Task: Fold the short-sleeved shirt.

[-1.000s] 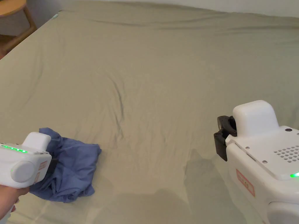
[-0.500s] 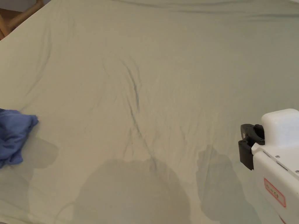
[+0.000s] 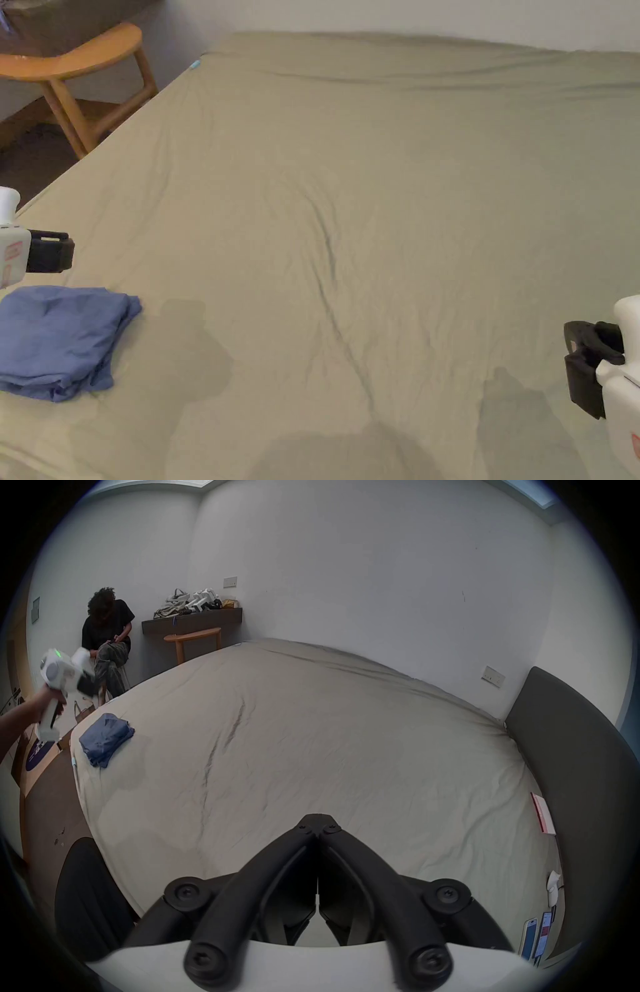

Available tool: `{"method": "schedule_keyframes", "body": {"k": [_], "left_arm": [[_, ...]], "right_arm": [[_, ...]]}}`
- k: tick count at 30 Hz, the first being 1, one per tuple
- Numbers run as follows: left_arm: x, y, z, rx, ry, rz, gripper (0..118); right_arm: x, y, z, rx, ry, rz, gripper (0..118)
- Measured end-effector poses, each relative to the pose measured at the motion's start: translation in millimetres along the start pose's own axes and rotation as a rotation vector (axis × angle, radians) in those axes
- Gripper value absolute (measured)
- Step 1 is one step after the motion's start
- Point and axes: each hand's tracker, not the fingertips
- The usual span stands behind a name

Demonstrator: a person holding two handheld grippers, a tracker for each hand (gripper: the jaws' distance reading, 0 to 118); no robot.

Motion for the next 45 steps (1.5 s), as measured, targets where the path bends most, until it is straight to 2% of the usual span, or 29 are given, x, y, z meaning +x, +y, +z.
{"method": "schedule_keyframes", "body": {"k": [3,8,10,11,14,18,22,26,30,36,38,45], "left_arm": [[12,33,71,0.211,-0.104,0.142,116],[69,50,185,0.495,-0.279,0.267,116],[107,44,230,0.578,-0.319,0.287,108],[127,42,247,0.588,-0.324,0.272,97],[183,27,282,0.585,-0.348,0.198,2],[232,8,320,0.62,-0.441,0.16,0],[269,-6,356,0.686,-0.457,0.078,0],[289,-19,378,0.723,-0.477,0.059,0],[303,-40,386,0.774,-0.464,0.043,0],[317,-56,384,0.747,-0.453,0.001,0],[322,-60,382,0.751,-0.419,-0.029,0],[317,-62,378,0.69,-0.451,-0.011,0]], "right_arm": [[13,2,21,0.045,-0.014,-0.01,2],[35,16,70,0.179,-0.094,-0.033,2],[45,20,91,0.241,-0.131,-0.048,2],[48,21,100,0.267,-0.146,-0.051,2],[54,21,126,0.342,-0.199,-0.071,2],[57,14,148,0.387,-0.23,-0.087,2],[55,7,160,0.417,-0.265,-0.093,2],[48,-2,170,0.435,-0.296,-0.09,2],[41,-14,174,0.447,-0.331,-0.079,2],[34,-30,168,0.423,-0.34,-0.047,2],[34,-33,168,0.423,-0.339,-0.063,2],[32,-37,166,0.439,-0.365,-0.075,2]]}}
